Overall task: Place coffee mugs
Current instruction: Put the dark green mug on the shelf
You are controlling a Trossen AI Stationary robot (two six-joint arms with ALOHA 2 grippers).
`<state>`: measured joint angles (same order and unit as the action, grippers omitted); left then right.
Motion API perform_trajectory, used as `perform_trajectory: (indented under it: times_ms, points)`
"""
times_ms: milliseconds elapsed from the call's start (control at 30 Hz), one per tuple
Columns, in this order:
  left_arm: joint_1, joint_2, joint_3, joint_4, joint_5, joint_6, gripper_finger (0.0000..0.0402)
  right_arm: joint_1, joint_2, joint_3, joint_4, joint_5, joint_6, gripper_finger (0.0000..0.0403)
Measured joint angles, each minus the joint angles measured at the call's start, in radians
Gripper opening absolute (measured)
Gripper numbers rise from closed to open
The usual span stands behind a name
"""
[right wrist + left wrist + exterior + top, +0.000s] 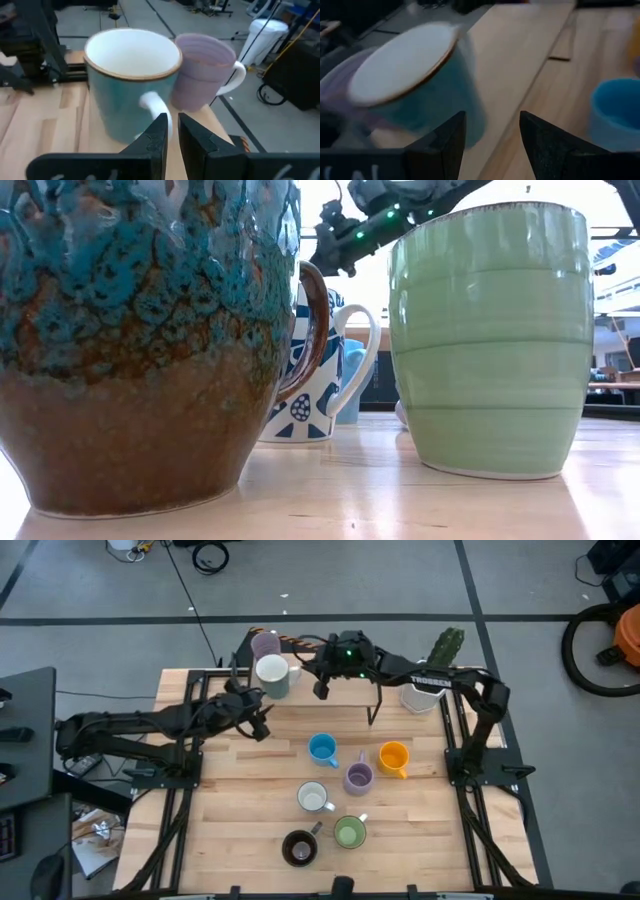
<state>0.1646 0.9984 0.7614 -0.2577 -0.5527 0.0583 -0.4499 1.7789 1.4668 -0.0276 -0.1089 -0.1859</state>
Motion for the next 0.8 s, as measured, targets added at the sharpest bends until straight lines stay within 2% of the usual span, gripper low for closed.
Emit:
perform_trajectory:
  times_ms: [300, 800]
  points:
    - [0.022, -0.011, -0.036, 0.023, -0.047, -0.021, 0.0192, -0.042, 0.117, 0.089, -0.002, -0.067, 0.037, 0.0049]
    - [0.108, -0.011, -0.036, 0.031, -0.120, -0.021, 0.0192, 0.031, 0.120, 0.093, -0.054, -0.072, 0.067, 0.0049]
